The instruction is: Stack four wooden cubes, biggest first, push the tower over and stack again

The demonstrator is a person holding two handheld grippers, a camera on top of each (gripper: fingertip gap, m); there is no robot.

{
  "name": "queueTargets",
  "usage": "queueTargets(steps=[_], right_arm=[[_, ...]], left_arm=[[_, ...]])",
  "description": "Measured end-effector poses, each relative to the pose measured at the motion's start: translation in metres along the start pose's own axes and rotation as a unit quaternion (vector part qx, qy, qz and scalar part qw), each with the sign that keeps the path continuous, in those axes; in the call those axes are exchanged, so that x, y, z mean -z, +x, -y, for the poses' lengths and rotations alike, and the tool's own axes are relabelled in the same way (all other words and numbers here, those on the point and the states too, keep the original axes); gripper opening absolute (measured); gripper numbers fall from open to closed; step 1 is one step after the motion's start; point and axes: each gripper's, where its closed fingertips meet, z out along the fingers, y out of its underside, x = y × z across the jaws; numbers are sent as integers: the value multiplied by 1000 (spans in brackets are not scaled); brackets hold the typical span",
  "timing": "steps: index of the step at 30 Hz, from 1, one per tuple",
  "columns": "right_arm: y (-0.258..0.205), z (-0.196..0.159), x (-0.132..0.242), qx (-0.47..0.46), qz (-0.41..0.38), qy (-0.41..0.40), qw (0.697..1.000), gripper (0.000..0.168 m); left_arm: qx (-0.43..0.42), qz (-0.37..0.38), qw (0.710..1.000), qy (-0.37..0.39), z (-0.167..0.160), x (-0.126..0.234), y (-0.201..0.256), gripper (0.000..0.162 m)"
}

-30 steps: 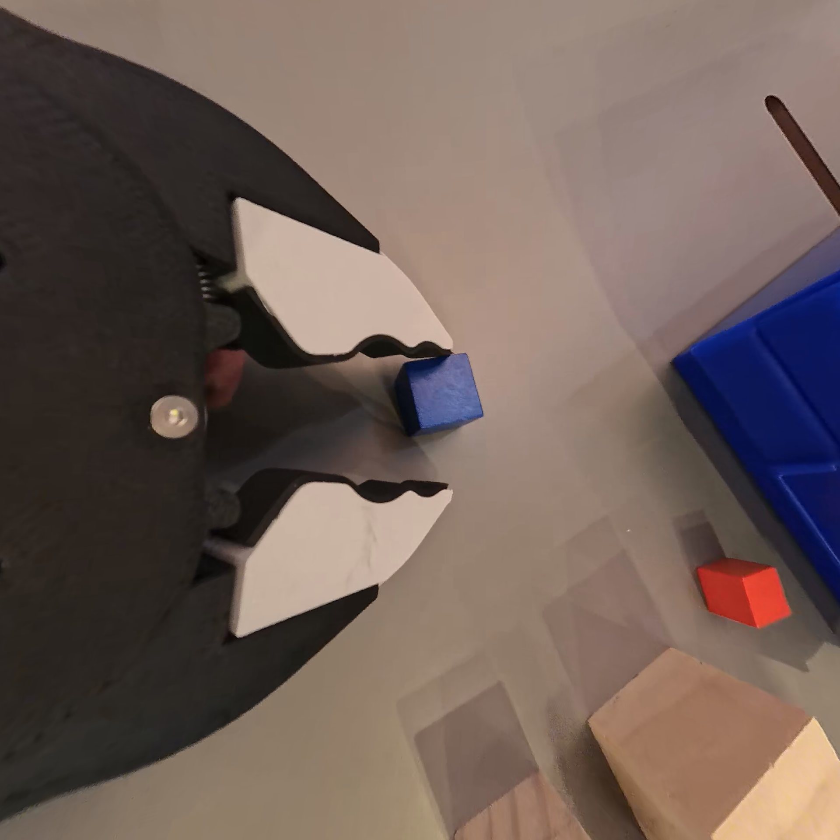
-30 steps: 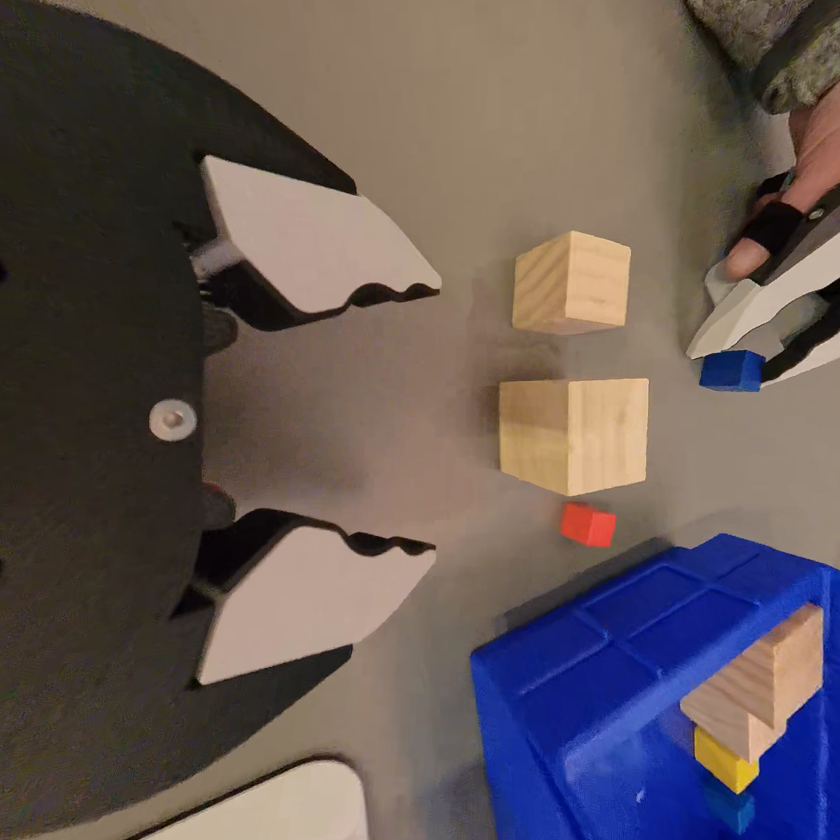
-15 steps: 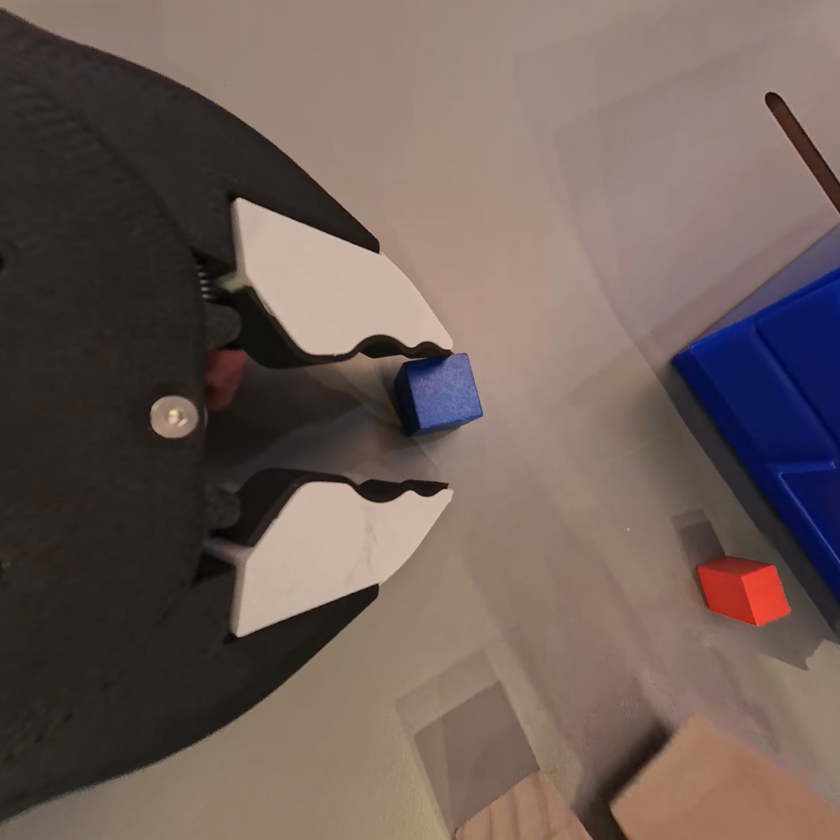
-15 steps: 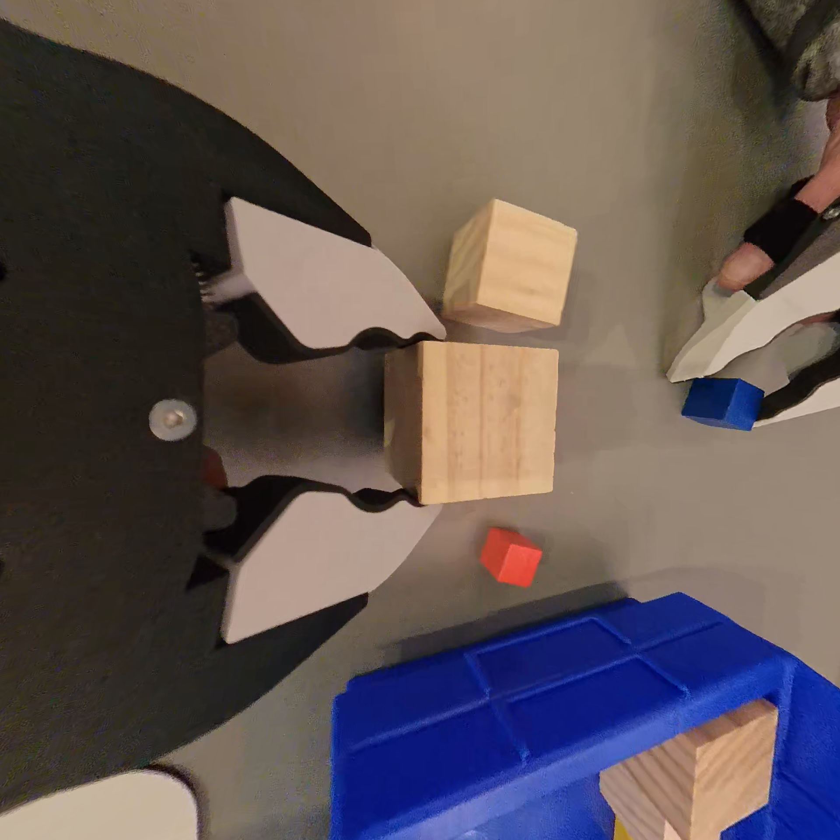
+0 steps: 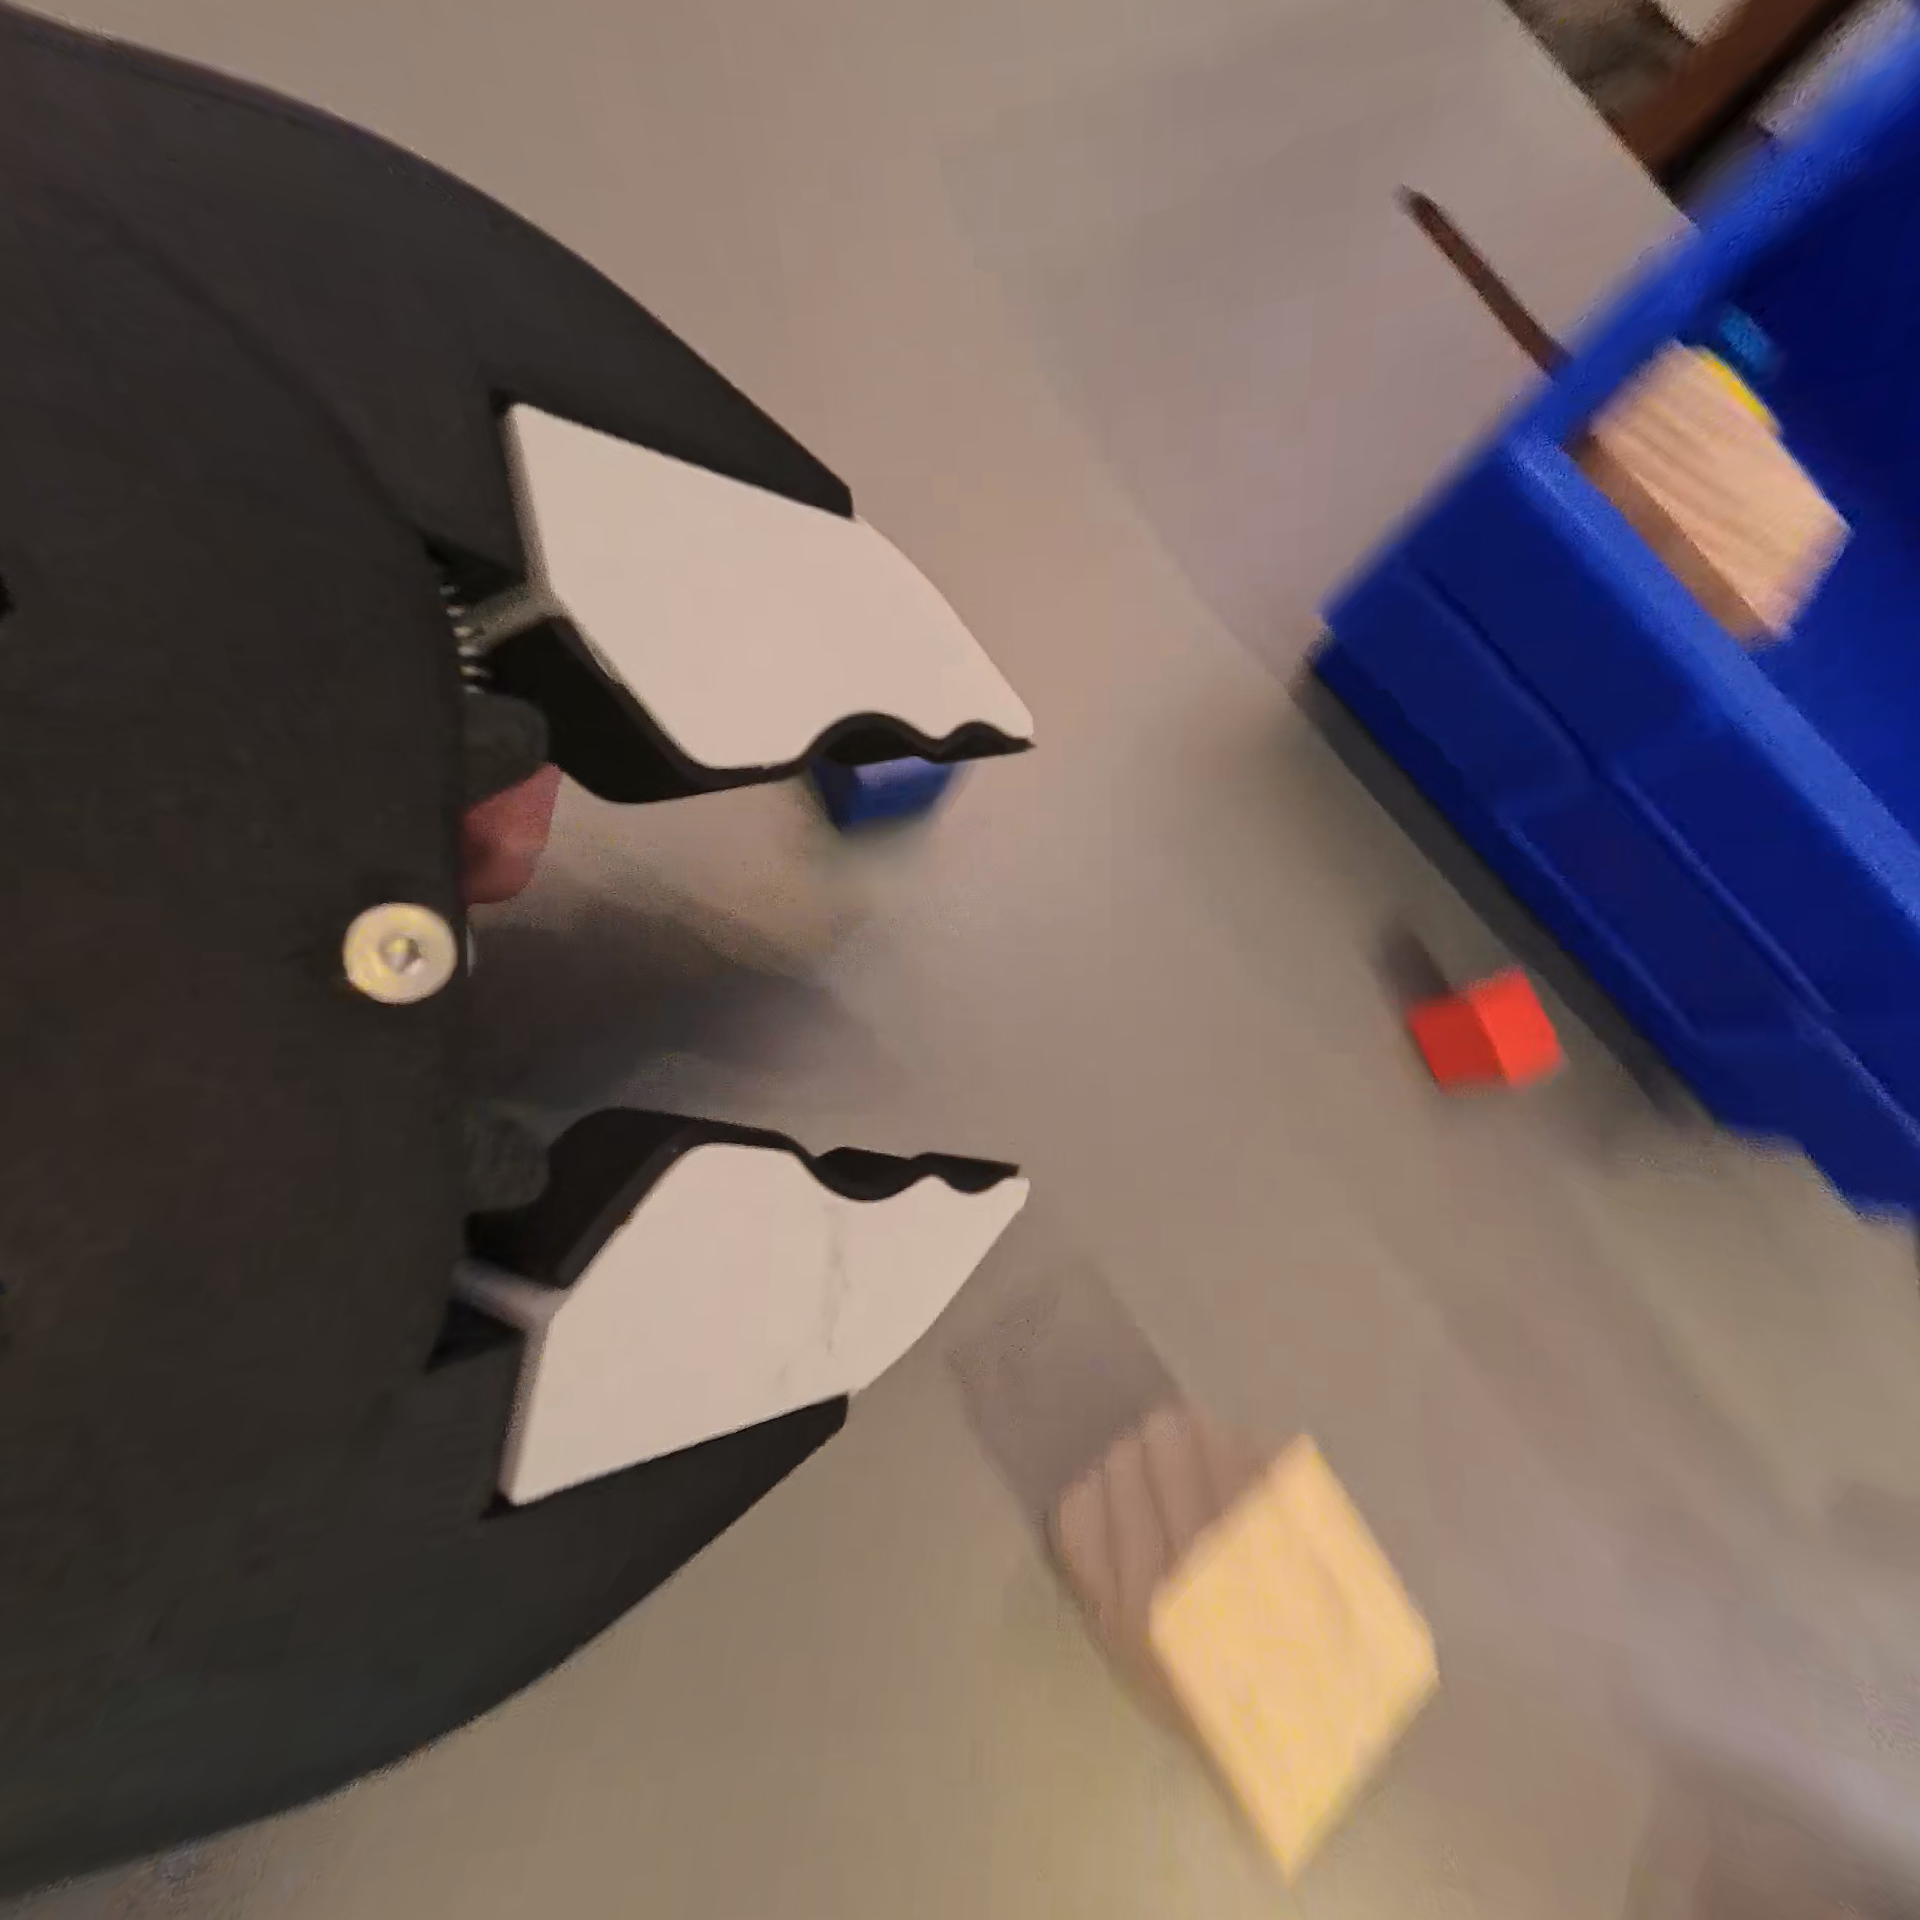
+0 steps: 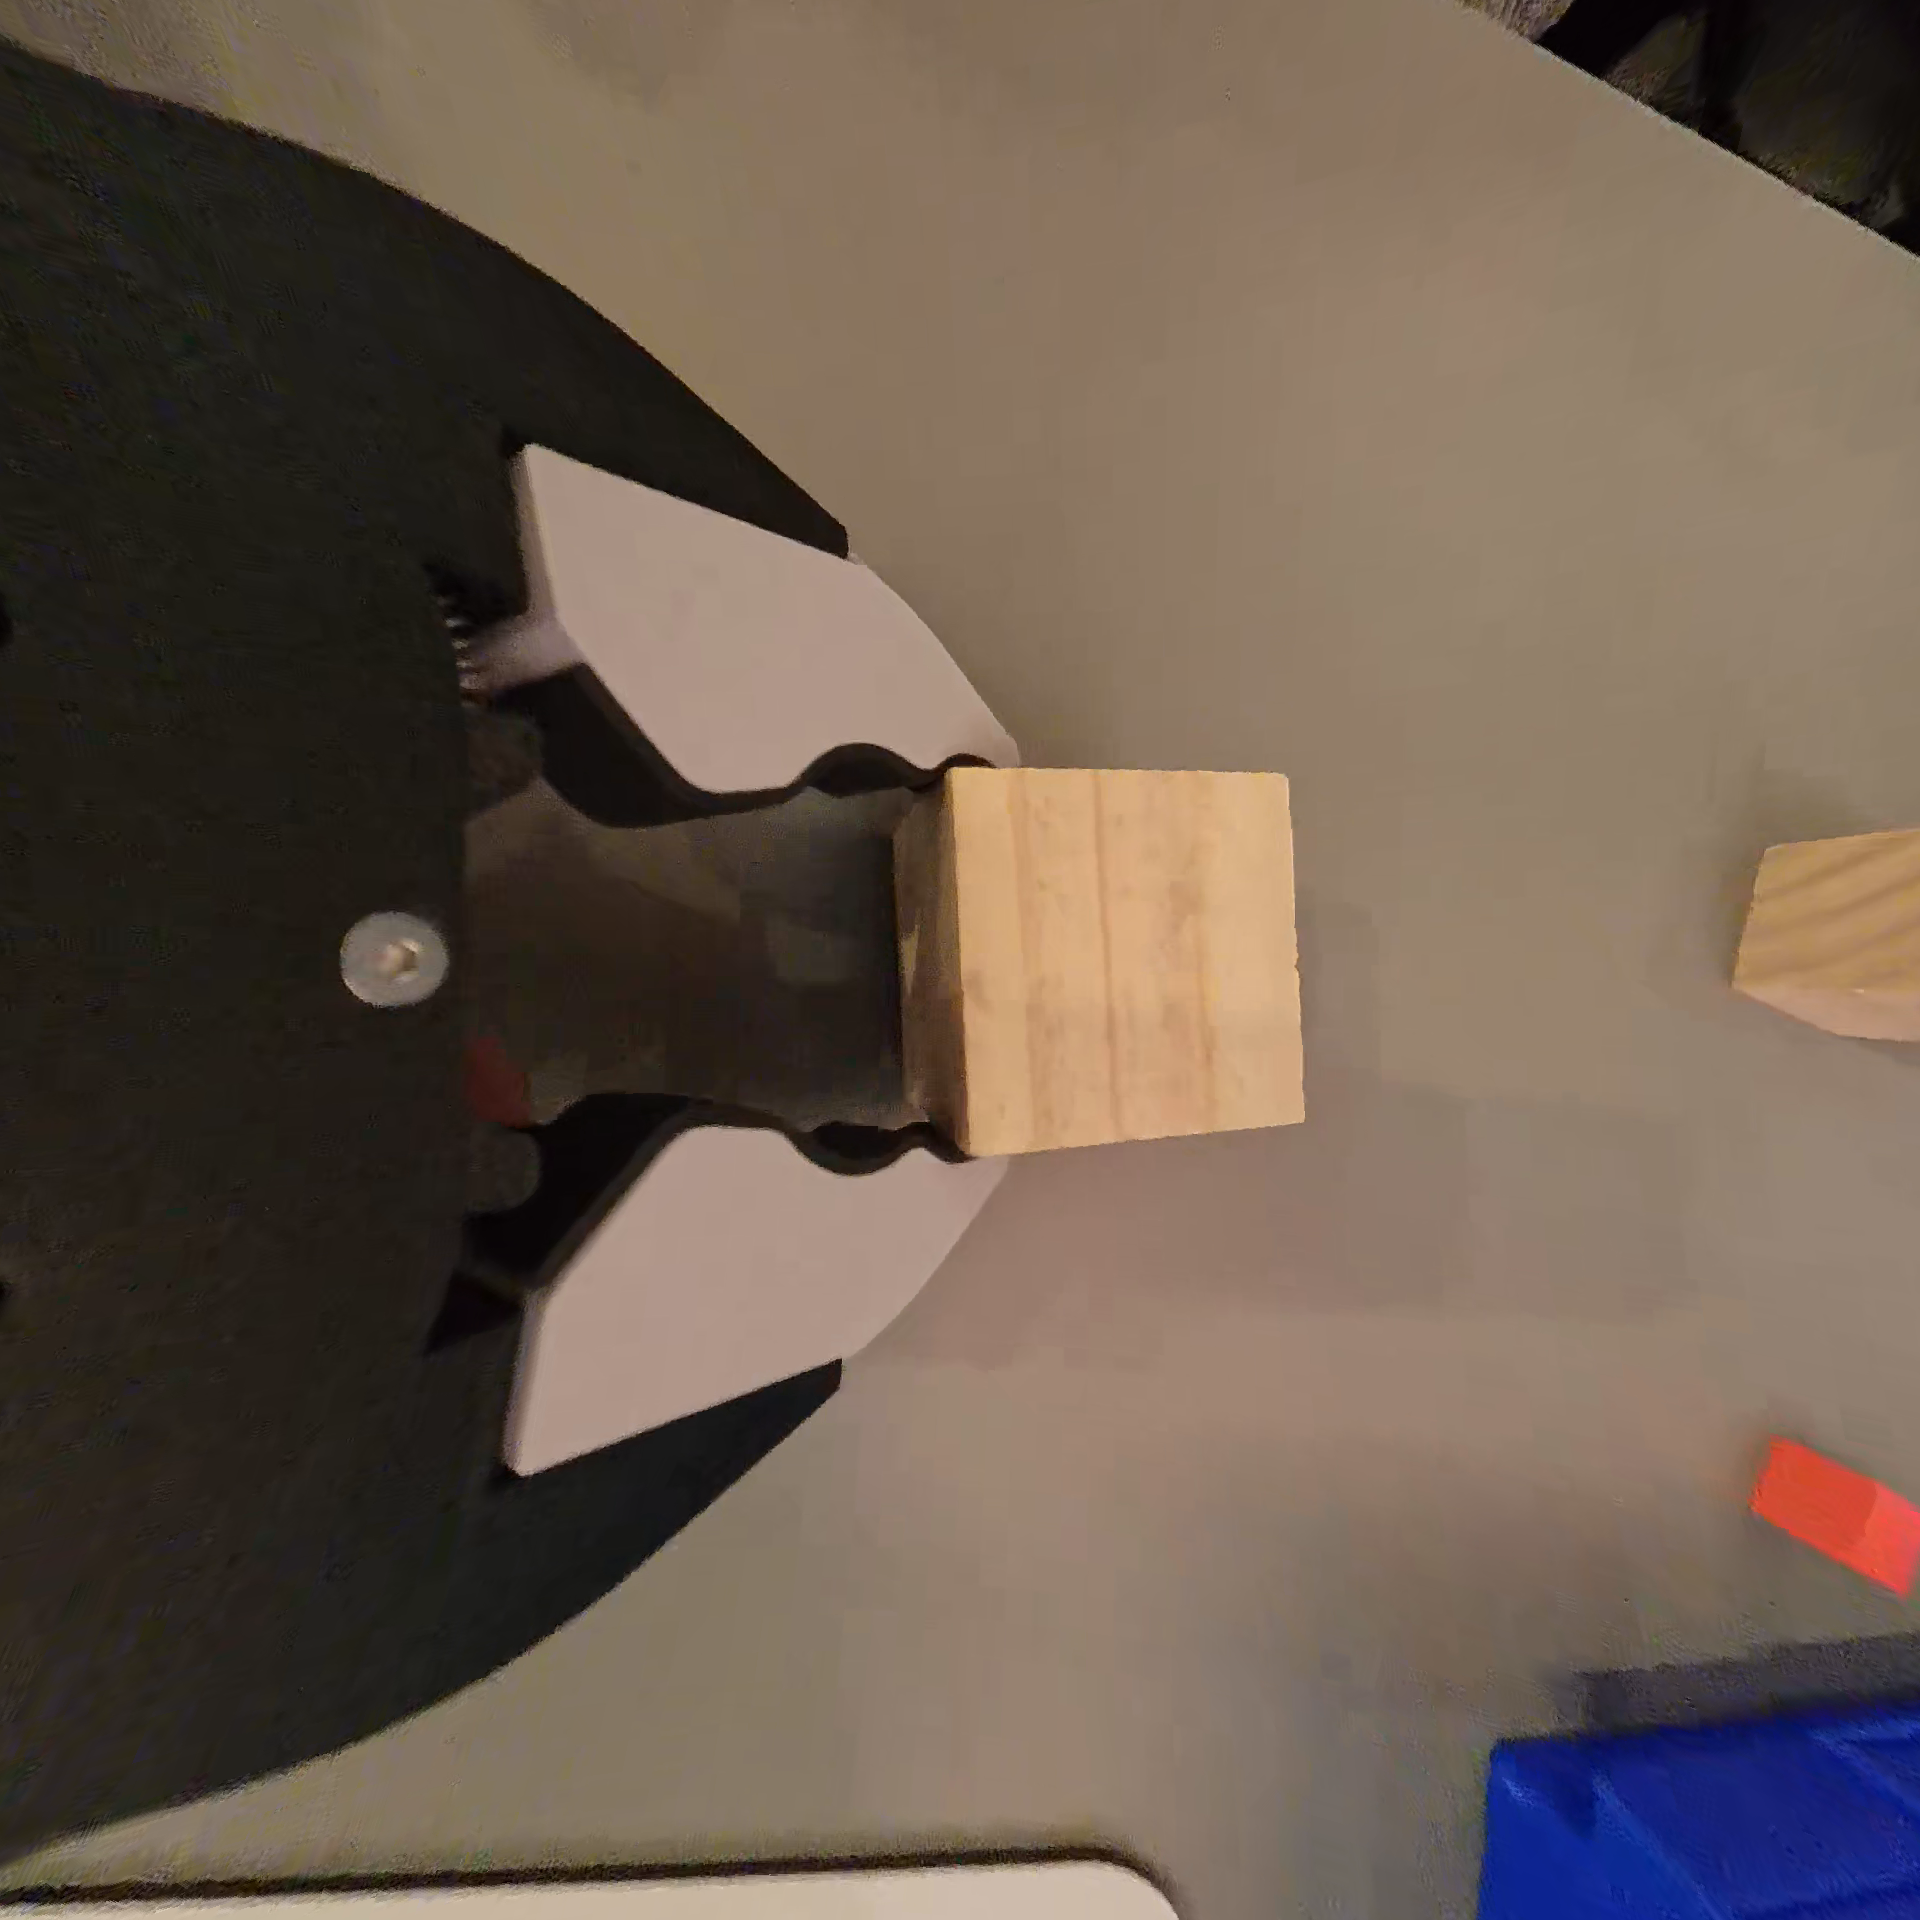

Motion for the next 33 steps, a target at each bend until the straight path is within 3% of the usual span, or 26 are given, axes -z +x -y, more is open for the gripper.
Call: queueTargets(steps=[2, 6, 12, 17, 20, 23, 27, 29, 32, 33], right_arm=[[0, -6, -4, 1, 3, -16, 1000, 84], [-2, -2, -4, 6, 14, -4, 1000, 76], [0, -6, -1, 5, 6, -10, 1000, 72], [1, -11, 4, 0, 3, -7, 1000, 71], [0, -11, 4, 2, 2, -6, 1000, 71], [0, -10, 5, 3, 2, 1, 1000, 69], [-1, -10, 7, 1, 6, 8, 1000, 68], [-2, -10, 8, 3, 7, 9, 1000, 67], [-3, -11, 7, 6, 8, 7, 1000, 66], [-3, -11, 7, 6, 8, 7, 1000, 66]], left_arm=[[-56, -60, 996, 29, 22, 7, 36, 72], [-125, -136, 982, 24, 35, -6, 85, 71], [-144, -178, 972, 47, 55, -33, 114, 50], [-106, -176, 974, 95, 124, -42, 131, 48], [-99, -220, 962, 124, 172, -47, 166, 48], [-122, -216, 960, 129, 200, -62, 192, 47], [-120, -231, 958, 117, 207, -83, 216, 47], [-121, -204, 966, 105, 202, -93, 216, 47], [-94, -214, 966, 108, 204, -90, 217, 47], [-87, -223, 964, 117, 206, -86, 219, 54]])
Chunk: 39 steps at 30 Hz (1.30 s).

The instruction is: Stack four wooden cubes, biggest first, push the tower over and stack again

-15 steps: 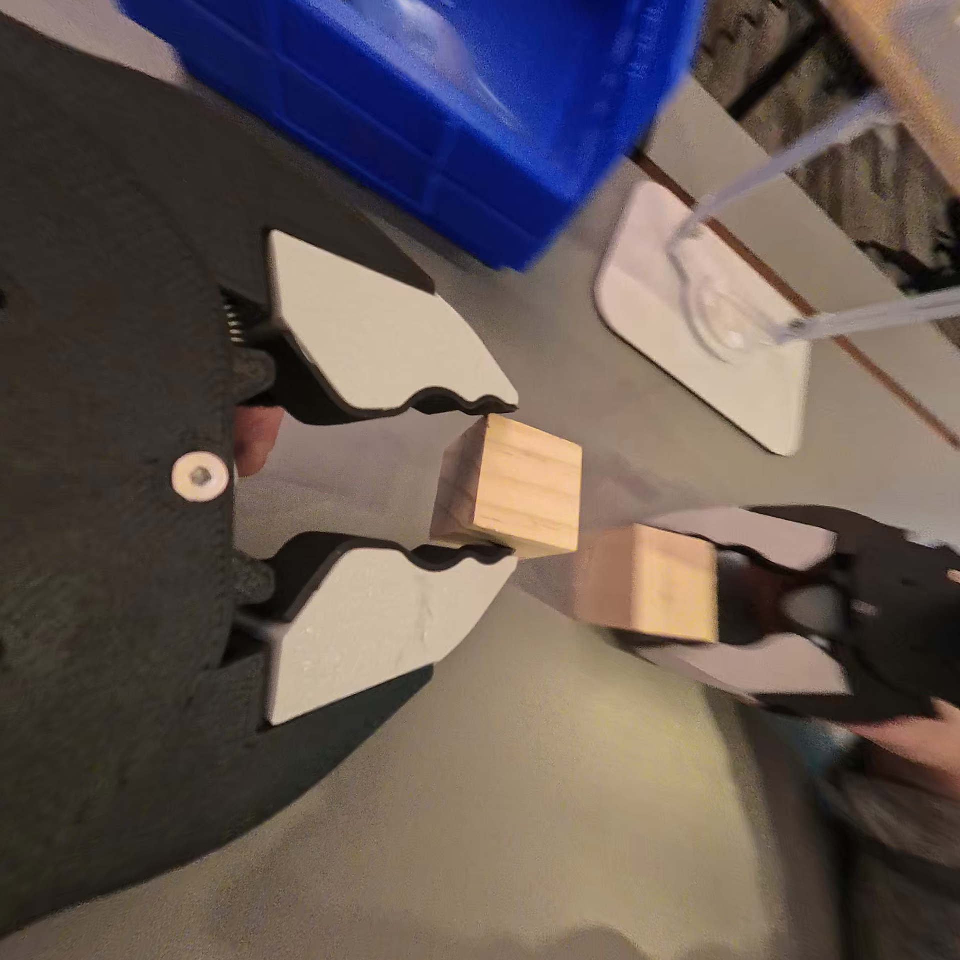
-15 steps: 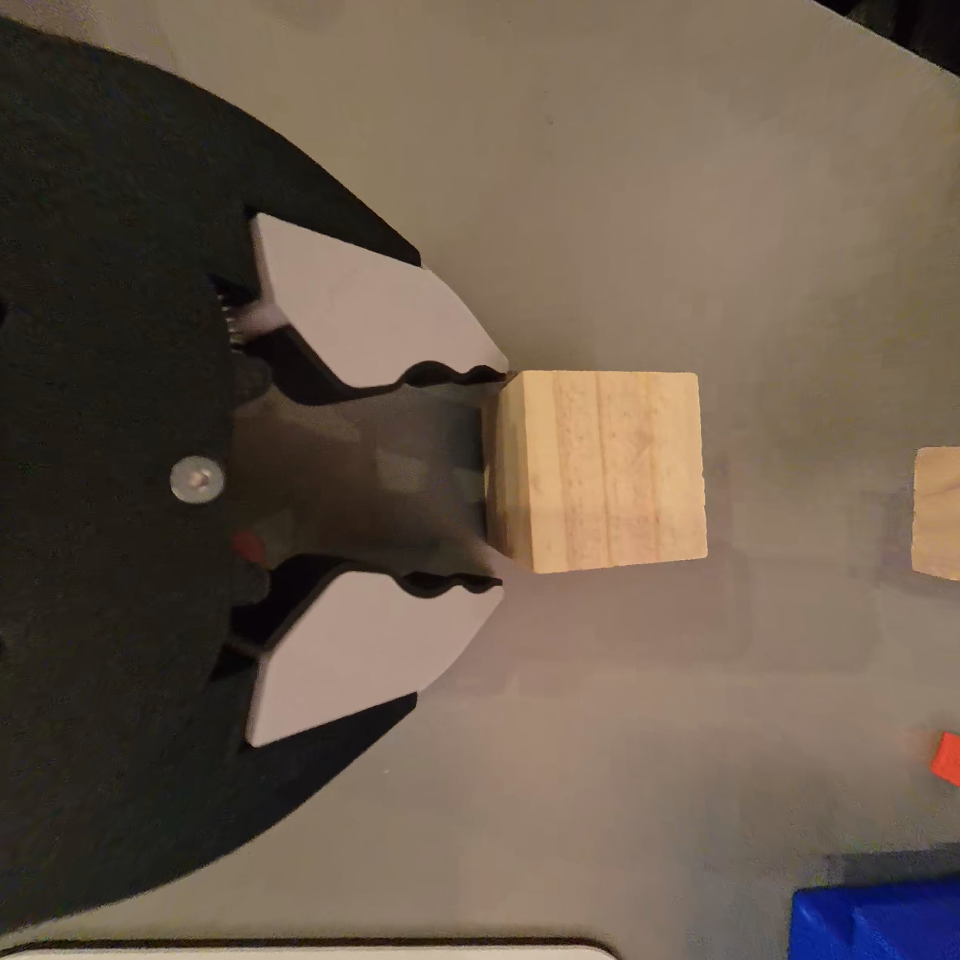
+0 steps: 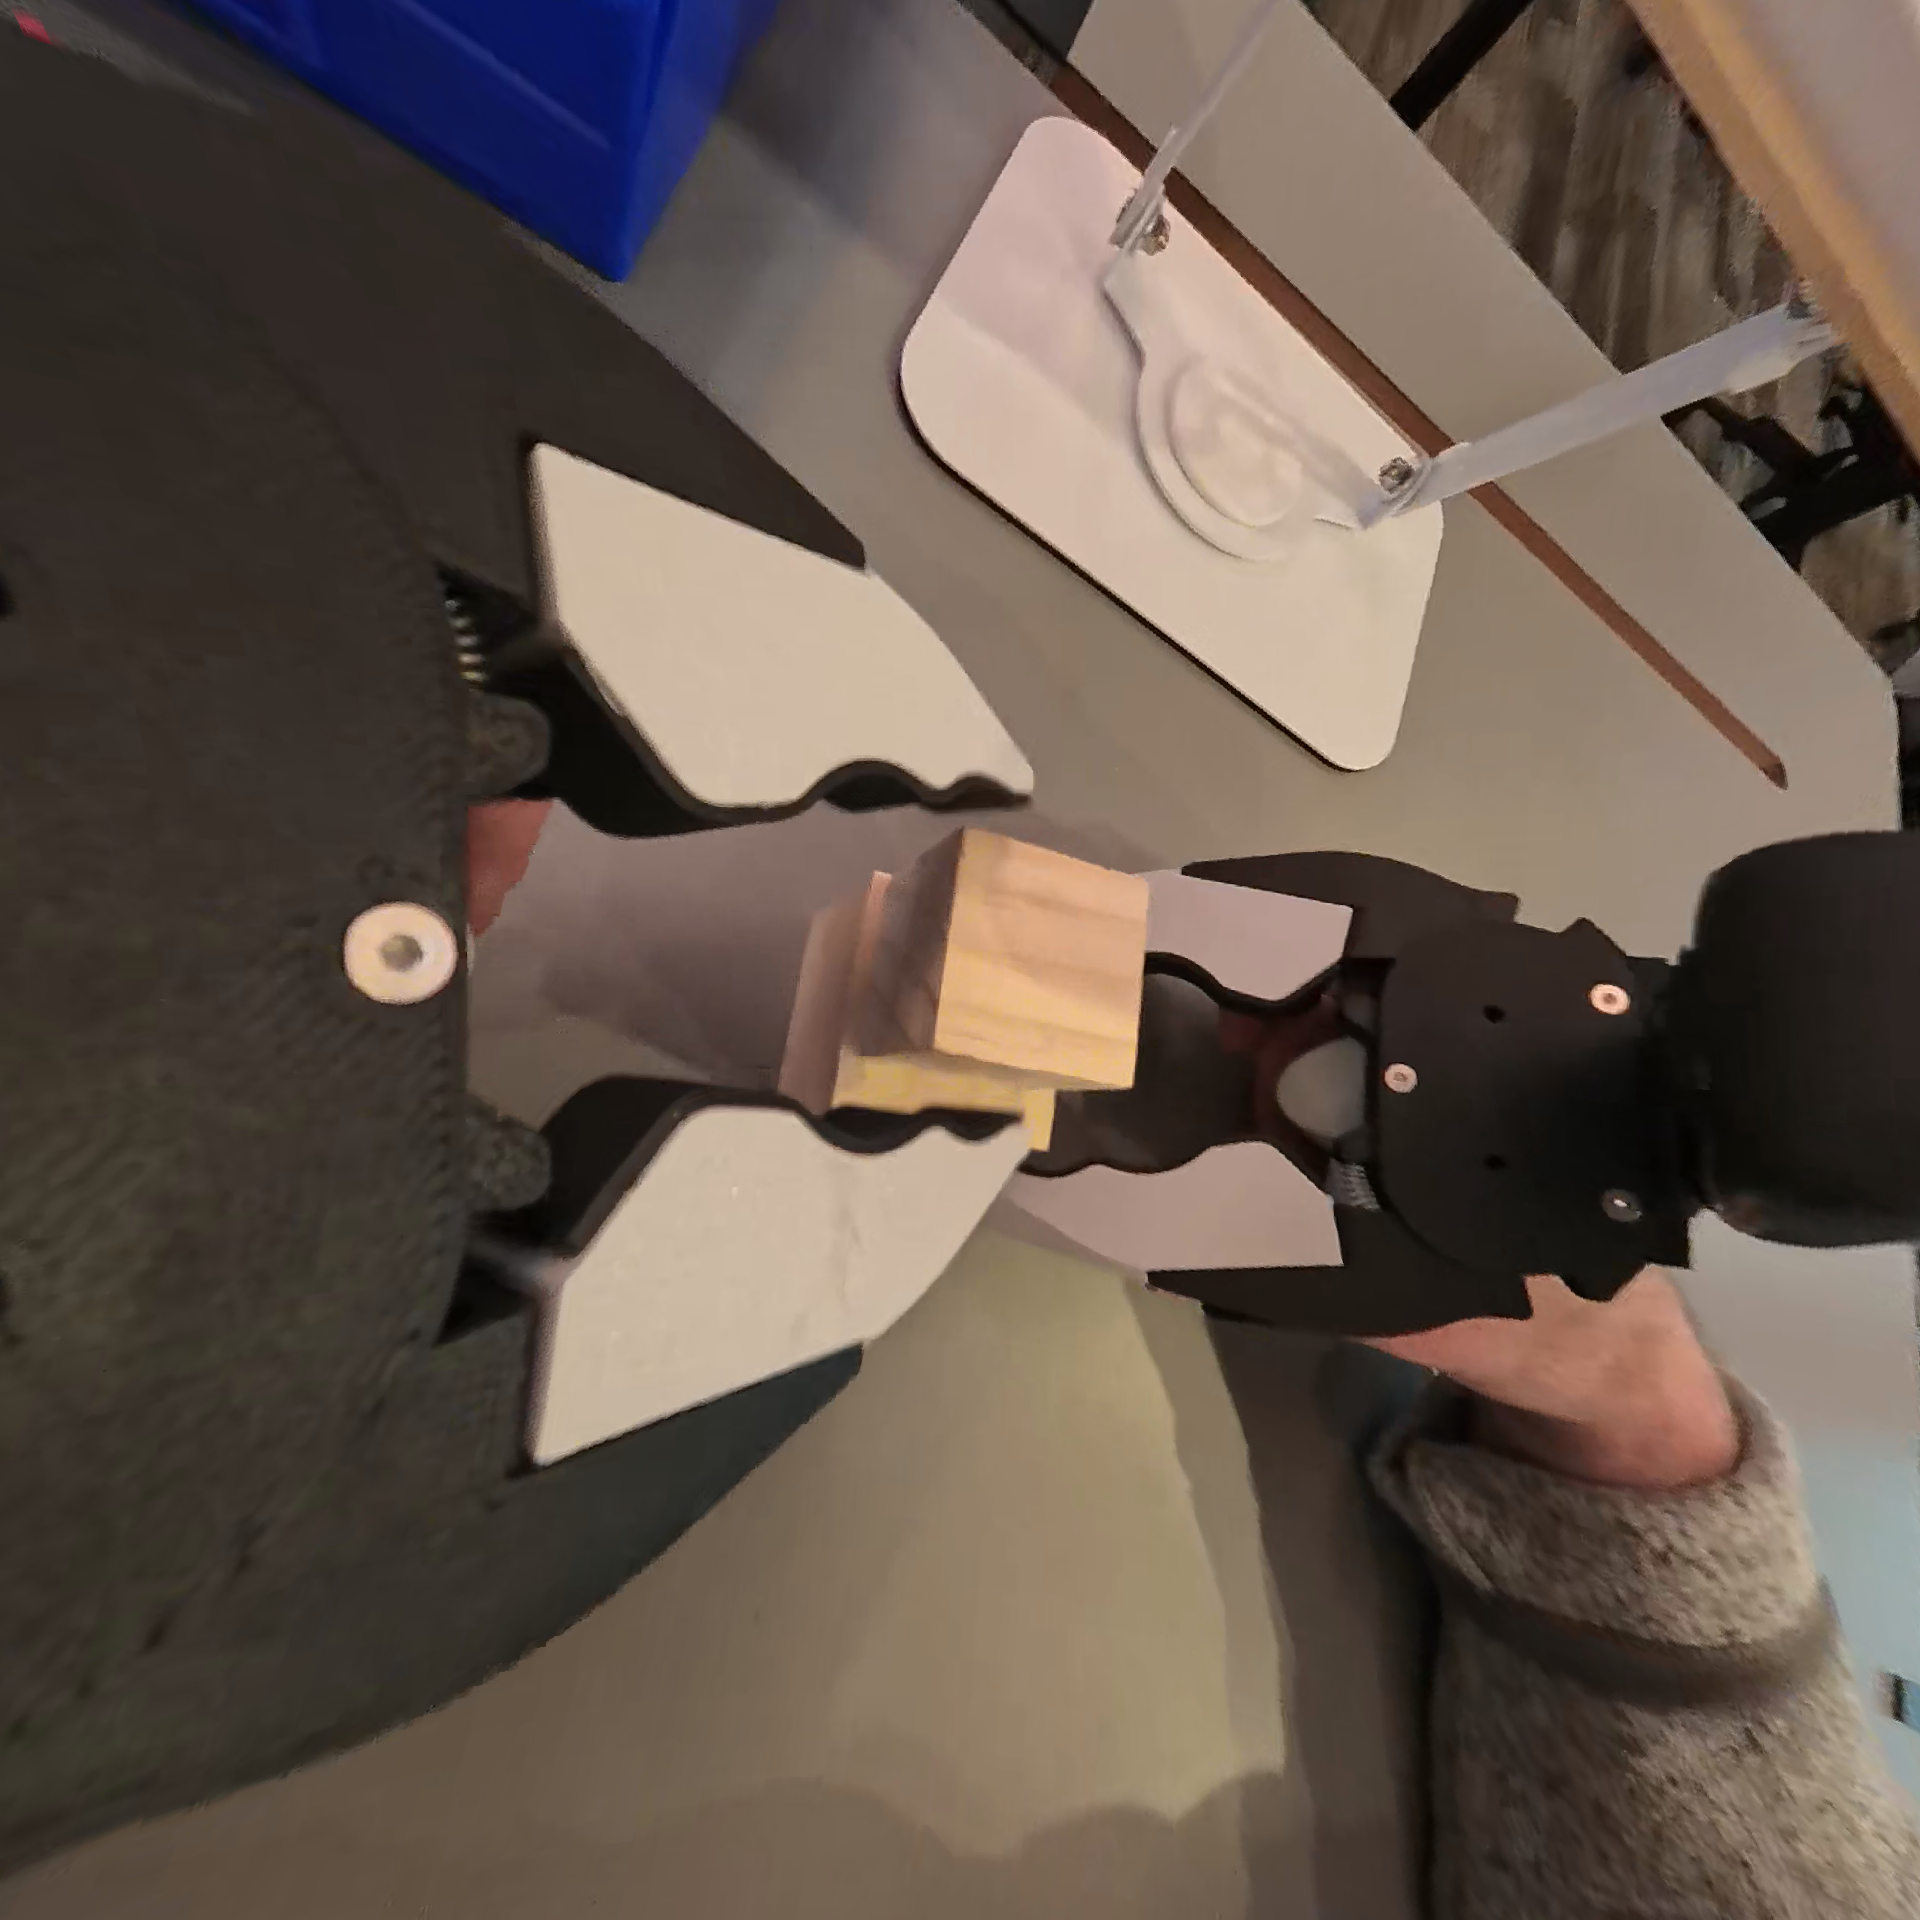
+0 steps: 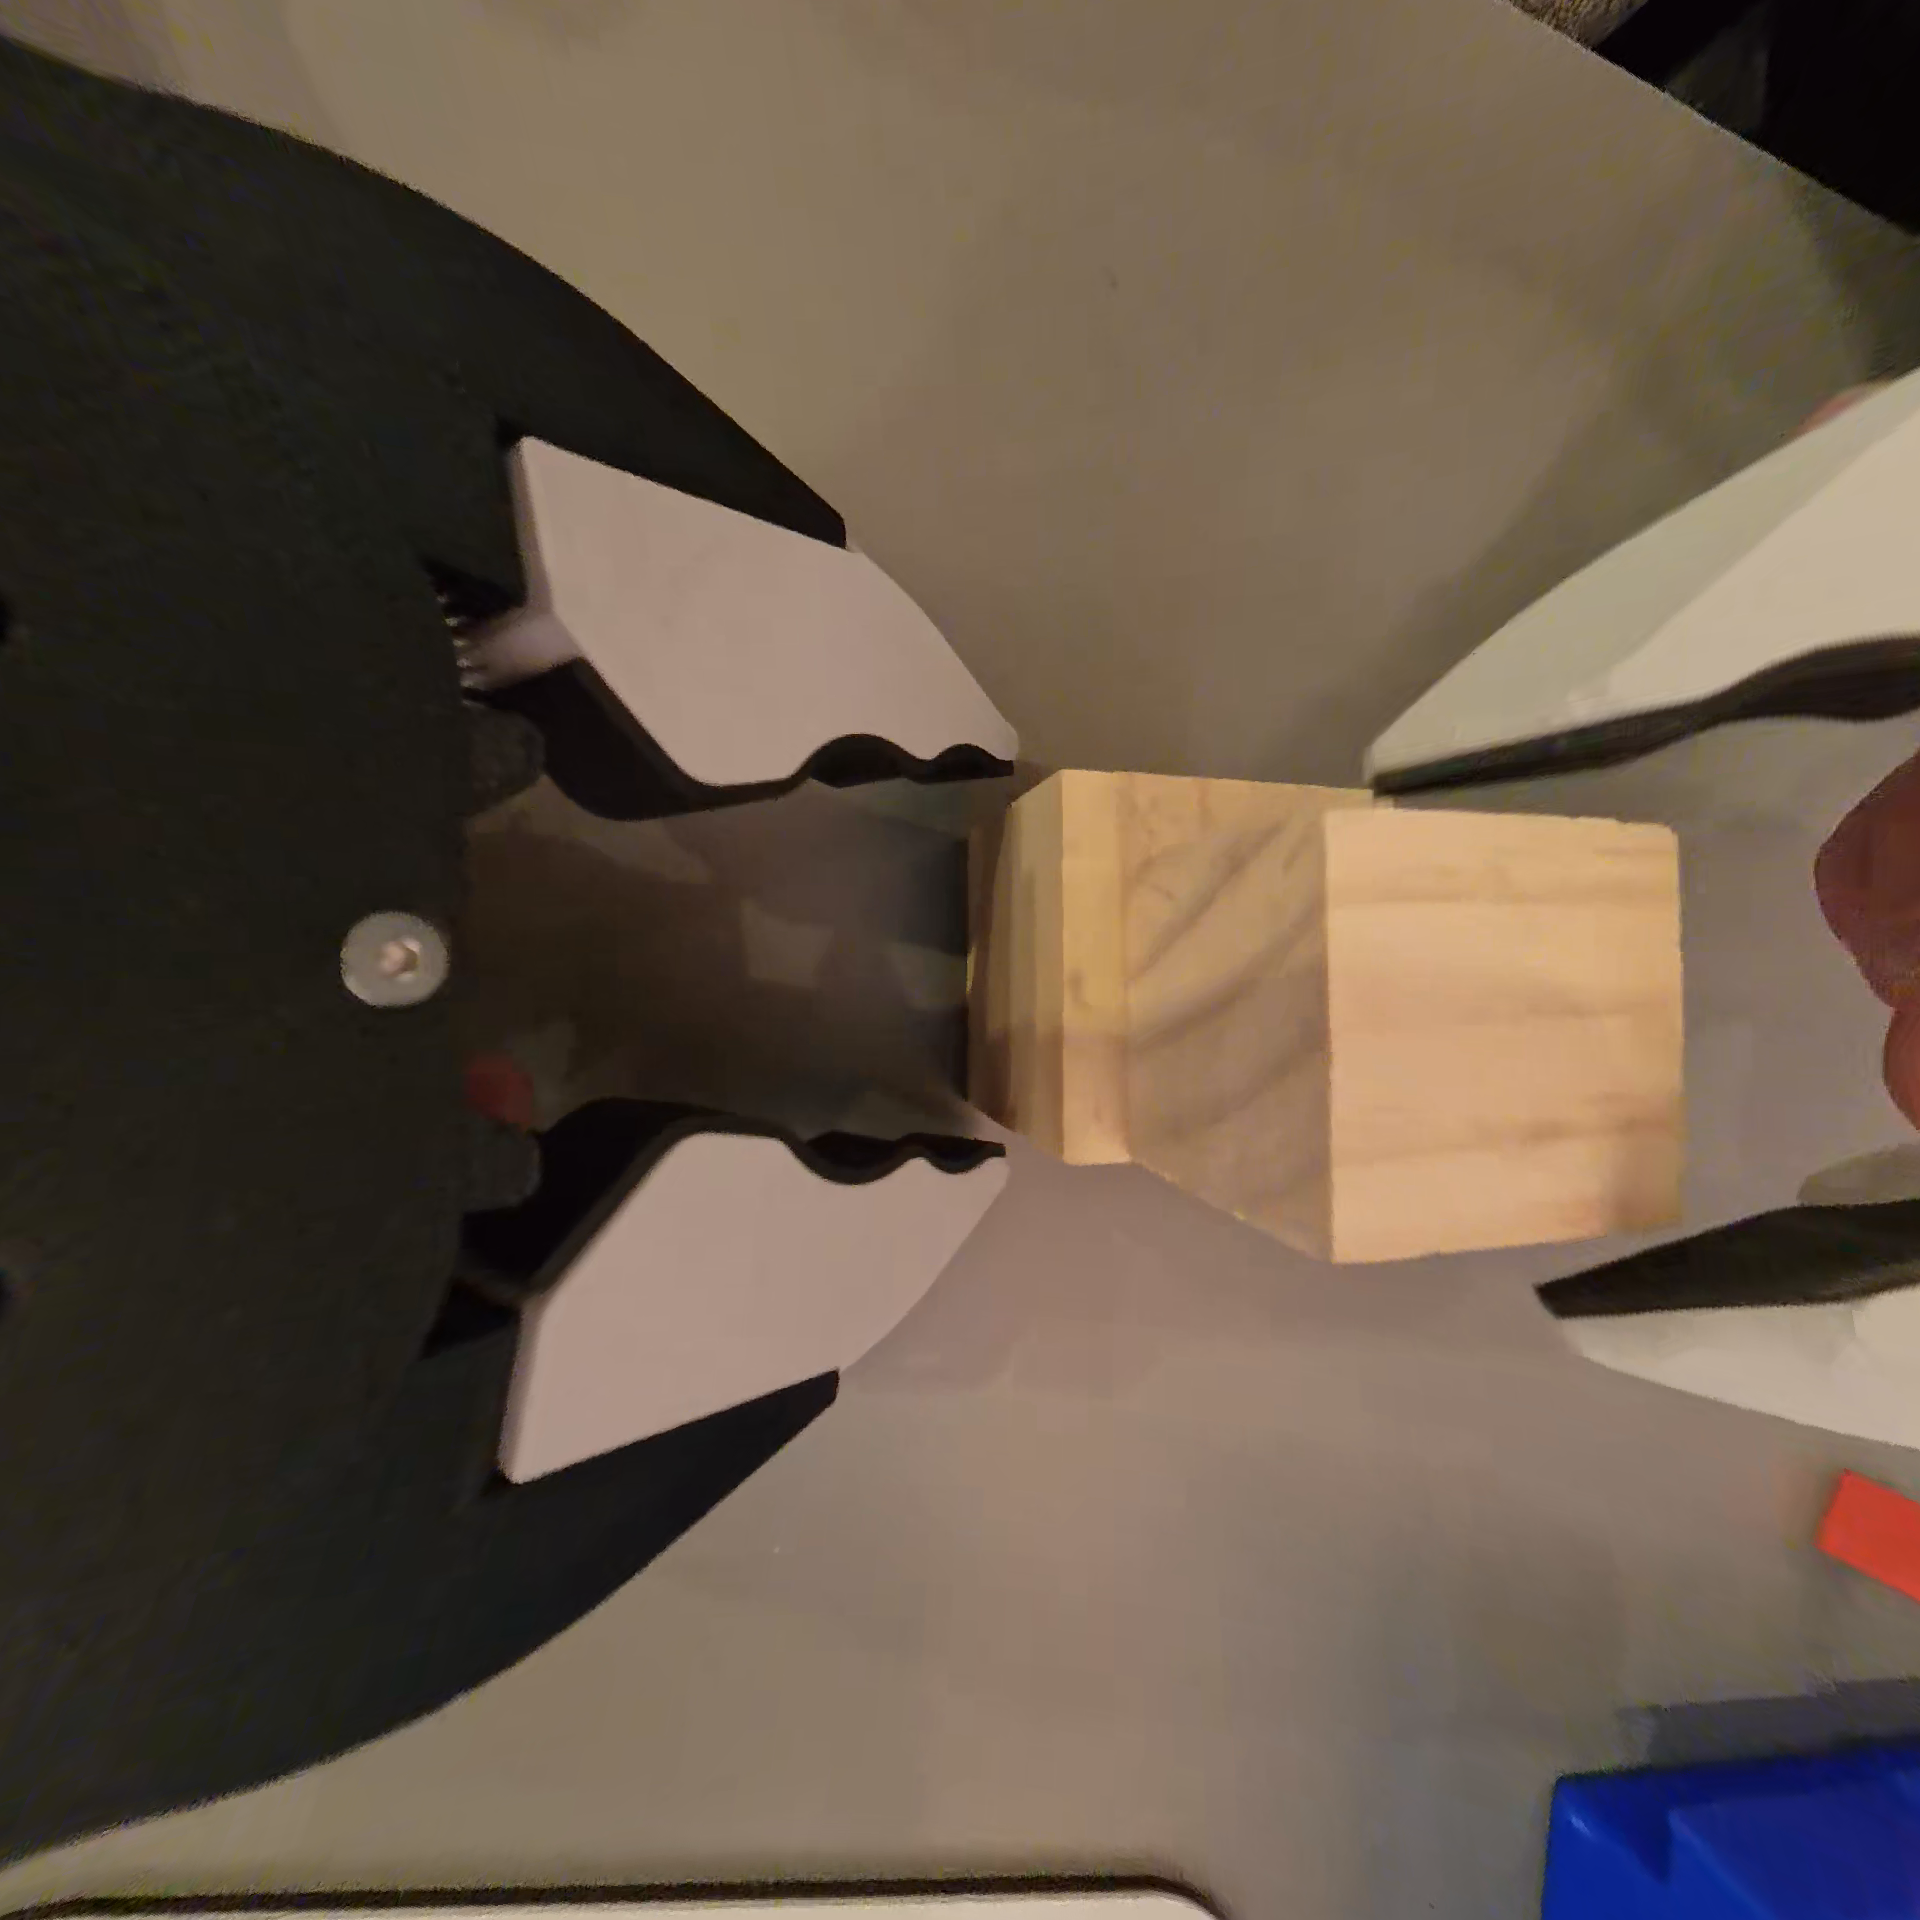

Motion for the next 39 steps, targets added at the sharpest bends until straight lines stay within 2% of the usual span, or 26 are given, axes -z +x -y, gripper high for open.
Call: queueTargets(steps=[2, 4, 6, 9, 12, 14, 16, 19, 21, 22, 23, 26, 27, 31, 34, 37, 39], right_arm=[[0, 0, 1, 0, 1, 2, 1000, 66], [0, -1, 2, -2, 2, 3, 1000, 66], [-1, -2, 4, -4, 2, 5, 1000, 66], [0, -1, 5, -8, 5, 11, 1000, 65], [-1, -1, 4, -7, 8, 9, 1000, 64], [-1, -2, 4, -7, 10, 7, 1000, 64], [-1, -2, 4, -7, 11, 7, 1000, 63], [-1, -2, 4, -8, 11, 7, 1000, 62], [-1, -2, 4, -8, 11, 8, 1000, 61], [-1, -2, 4, -8, 11, 8, 1000, 61], [-1, -2, 4, -9, 12, 8, 1000, 61], [-1, -1, 5, -12, 15, 10, 1000, 59], [-1, -1, 5, -12, 16, 10, 1000, 59], [-1, -1, 5, -14, 19, 10, 1000, 58], [-1, -1, 5, -12, 17, 9, 1000, 58], [-2, -2, 5, -8, 14, 8, 1000, 58], [-2, -2, 5, -9, 16, 9, 1000, 58]], left_arm=[[-1, 7, 1000, 6, -1, 7, -1, 71], [-11, 33, 999, 6, -7, 25, -9, 73], [-5, 90, 996, -3, -22, 58, -34, 70], [15, 214, 974, -71, -78, 125, -94, 65], [91, 279, 948, -126, -140, 187, -129, 68], [123, 307, 932, -147, -173, 217, -140, 71], [156, 311, 920, -180, -206, 232, -143, 72], [182, 305, 915, -194, -232, 234, -144, 67], [179, 294, 920, -190, -235, 227, -142, 46], [181, 289, 921, -191, -237, 224, -142, 31], [180, 291, 921, -186, -237, 221, -144, 28], [160, 287, 928, -177, -227, 210, -145, 28], [152, 276, 936, -158, -213, 202, -142, 28], [103, 175, 978, -39, -110, 149, -105, 28], [27, 91, 995, -9, -33, 99, -60, 28], [-30, 31, 999, -3, 17, 56, -23, 28], [-47, -10, 999, -18, 29, 33, -4, 28]])
